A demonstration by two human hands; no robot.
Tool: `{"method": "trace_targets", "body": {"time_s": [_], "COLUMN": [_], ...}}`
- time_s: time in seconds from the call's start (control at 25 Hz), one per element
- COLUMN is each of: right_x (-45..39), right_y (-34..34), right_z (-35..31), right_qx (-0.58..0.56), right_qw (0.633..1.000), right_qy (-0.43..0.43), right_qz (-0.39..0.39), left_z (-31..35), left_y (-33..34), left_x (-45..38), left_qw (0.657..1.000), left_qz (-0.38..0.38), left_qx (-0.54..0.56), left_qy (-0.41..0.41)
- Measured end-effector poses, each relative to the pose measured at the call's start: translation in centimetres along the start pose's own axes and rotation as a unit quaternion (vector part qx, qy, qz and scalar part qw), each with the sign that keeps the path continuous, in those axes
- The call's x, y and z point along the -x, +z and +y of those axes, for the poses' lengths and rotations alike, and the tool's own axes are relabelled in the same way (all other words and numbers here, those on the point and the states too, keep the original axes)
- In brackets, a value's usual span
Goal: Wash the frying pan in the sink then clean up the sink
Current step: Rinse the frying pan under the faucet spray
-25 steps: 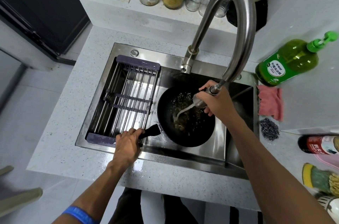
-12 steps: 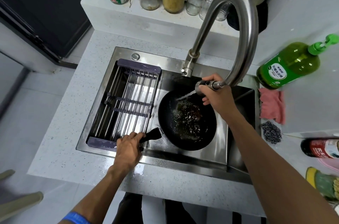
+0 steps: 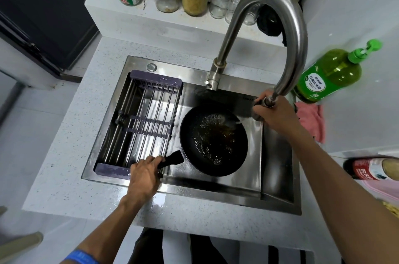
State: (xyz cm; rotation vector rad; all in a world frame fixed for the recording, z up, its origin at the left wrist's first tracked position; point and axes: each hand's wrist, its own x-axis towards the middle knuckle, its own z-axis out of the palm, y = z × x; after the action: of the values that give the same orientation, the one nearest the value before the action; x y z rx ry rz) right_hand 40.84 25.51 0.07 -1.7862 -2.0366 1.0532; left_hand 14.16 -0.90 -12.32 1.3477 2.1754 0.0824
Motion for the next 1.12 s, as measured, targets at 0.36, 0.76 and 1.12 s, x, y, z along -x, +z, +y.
{"method": "trace_targets", "body": {"time_s": [0.36,0.76,1.12], "right_x": [2.8,4.8,5.0], "right_y": [1.0,4.7,-0.5], "right_z": [-0.4,-0.8,-6.1], "right_qx": [-0.057,-0.106,-0.071], "right_qw": [0.988,0.994,0.992], "right_qy": [0.042,-0.013,-0.071], "right_qz": [-0.138,0.004,0.073], "left_z": [0.1,-0.1,-0.3], "left_y": [0.1,0.3,-0.4], "left_x": [-0.2,-0.3,-0.5], "left_qw": [1.0,1.0,0.999], "left_qz": [-0.006,0.004,-0.038], "left_qx": [-0.001,0.007,-0.01], "left_qy": [-0.013,-0.006,0.01]}}
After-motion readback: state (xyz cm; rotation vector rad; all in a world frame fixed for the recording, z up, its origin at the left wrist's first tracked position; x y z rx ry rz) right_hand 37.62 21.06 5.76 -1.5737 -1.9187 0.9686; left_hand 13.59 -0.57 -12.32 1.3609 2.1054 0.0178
